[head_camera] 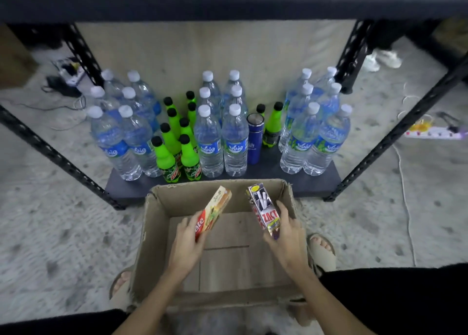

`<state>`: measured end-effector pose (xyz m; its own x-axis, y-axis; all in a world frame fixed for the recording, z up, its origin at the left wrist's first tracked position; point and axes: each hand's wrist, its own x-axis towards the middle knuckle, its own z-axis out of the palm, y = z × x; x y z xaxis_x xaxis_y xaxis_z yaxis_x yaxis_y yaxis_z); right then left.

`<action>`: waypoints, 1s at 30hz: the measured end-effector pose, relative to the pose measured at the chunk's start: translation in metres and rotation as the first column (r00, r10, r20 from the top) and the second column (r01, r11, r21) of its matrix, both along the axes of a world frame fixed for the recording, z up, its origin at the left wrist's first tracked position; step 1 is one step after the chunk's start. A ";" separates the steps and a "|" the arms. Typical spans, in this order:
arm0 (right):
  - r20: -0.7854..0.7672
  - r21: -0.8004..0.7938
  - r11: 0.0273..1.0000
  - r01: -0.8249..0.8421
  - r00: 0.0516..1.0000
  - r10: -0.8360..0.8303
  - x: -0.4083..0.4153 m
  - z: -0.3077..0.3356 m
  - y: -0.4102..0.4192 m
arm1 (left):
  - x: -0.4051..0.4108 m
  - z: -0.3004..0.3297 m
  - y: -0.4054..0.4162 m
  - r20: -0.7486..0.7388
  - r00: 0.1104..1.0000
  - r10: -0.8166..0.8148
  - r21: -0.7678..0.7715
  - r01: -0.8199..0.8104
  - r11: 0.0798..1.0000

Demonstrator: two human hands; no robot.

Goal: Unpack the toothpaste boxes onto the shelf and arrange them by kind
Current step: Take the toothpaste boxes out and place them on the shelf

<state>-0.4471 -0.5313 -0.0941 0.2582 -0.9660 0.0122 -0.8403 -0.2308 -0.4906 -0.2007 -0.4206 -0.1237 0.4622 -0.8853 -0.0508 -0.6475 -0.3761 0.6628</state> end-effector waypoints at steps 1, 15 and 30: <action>0.010 -0.038 0.999 -0.004 1.000 0.004 -0.002 0.013 -0.004 | 0.002 0.013 -0.002 0.013 1.000 -0.015 -0.032 0.016 0.999; 0.068 -0.529 0.834 -0.160 0.971 0.229 -0.036 0.254 -0.075 | 0.049 0.267 -0.035 0.368 0.922 -0.121 -0.331 0.252 0.910; 0.085 -0.627 0.756 -0.187 0.948 0.306 -0.068 0.444 -0.119 | 0.065 0.476 -0.078 0.640 0.768 -0.034 -0.415 0.382 0.826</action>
<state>-0.5154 -0.6505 0.3498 0.4228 -0.6447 0.6369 -0.6279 -0.7152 -0.3071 -0.1358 -0.4987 0.3525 0.0426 -0.7755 0.6299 -0.9817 0.0846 0.1705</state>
